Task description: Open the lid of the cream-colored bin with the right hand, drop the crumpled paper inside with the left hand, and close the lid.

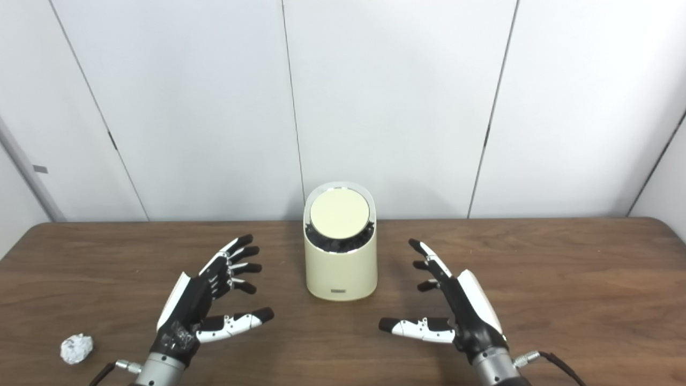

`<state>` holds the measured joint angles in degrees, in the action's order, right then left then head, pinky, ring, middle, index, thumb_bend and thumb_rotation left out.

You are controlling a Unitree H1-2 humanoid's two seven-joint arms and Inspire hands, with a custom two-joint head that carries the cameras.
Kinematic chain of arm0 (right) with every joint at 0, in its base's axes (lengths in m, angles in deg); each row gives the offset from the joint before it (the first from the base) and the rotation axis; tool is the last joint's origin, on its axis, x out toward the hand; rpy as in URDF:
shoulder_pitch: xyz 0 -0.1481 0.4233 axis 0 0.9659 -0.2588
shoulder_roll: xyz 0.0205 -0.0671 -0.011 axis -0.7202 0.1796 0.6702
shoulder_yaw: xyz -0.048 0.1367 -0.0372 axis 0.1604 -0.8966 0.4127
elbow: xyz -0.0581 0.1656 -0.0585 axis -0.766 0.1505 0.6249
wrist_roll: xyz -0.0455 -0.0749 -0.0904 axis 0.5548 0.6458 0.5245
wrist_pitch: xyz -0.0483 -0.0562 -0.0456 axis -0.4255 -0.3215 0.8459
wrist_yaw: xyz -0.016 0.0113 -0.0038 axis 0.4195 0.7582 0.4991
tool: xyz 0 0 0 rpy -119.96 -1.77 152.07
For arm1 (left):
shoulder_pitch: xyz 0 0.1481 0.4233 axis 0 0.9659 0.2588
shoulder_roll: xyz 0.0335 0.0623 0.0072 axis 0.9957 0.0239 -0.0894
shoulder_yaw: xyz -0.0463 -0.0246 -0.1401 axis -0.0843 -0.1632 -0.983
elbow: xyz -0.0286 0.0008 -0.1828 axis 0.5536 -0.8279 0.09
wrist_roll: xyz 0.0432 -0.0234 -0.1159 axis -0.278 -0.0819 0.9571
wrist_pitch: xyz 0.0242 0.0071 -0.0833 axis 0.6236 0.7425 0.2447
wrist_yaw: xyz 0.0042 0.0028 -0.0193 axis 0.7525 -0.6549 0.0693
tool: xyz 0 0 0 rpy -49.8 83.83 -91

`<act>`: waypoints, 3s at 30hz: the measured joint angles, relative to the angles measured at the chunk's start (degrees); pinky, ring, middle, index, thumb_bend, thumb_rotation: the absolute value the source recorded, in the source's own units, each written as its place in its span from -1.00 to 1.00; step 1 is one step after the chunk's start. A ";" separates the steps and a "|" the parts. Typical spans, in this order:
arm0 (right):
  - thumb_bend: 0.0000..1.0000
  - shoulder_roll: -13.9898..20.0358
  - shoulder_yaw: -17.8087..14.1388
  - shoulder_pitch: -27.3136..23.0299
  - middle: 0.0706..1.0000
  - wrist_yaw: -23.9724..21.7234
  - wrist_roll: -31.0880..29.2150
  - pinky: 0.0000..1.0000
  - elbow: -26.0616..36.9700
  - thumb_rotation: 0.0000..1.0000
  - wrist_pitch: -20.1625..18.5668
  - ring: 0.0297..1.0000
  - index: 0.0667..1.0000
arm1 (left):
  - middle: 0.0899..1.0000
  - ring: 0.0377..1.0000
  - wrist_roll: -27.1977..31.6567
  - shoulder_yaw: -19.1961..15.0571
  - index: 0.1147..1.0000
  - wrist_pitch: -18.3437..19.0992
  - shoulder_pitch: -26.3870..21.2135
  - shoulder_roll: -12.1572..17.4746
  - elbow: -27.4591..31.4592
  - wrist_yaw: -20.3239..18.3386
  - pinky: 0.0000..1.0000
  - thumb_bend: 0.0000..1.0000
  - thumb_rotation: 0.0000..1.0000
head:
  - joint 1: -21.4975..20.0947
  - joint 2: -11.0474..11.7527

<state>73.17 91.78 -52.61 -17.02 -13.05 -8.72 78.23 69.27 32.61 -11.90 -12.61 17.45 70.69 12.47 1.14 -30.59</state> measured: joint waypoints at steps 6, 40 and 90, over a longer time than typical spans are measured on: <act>0.72 0.00 0.00 -0.01 0.88 0.01 -0.05 0.33 -0.06 -0.14 0.02 0.71 0.89 | 0.70 0.52 -0.02 0.00 0.82 -0.01 0.00 0.00 0.00 -0.09 0.24 0.52 -0.80 | 0.09 0.09; 0.56 -4.53 0.07 -14.54 0.83 2.65 4.93 0.43 -2.65 -0.27 -5.87 0.75 0.89 | 0.70 0.50 -0.17 0.36 0.82 -0.04 0.04 -0.04 0.00 -0.15 0.21 0.49 -0.80 | 0.09 0.09; 0.57 -1.83 6.45 -30.32 0.75 4.97 10.77 0.31 -21.59 -0.42 -8.13 0.64 0.76 | 0.68 0.49 -0.39 0.77 0.80 -0.55 0.30 -0.05 -0.13 -0.21 0.18 0.48 -0.82 | 1.23 -0.70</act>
<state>71.33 98.23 -82.93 -12.05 -2.28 -30.31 70.10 68.88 33.38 -12.44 -12.31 17.40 70.57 12.26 2.37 -31.29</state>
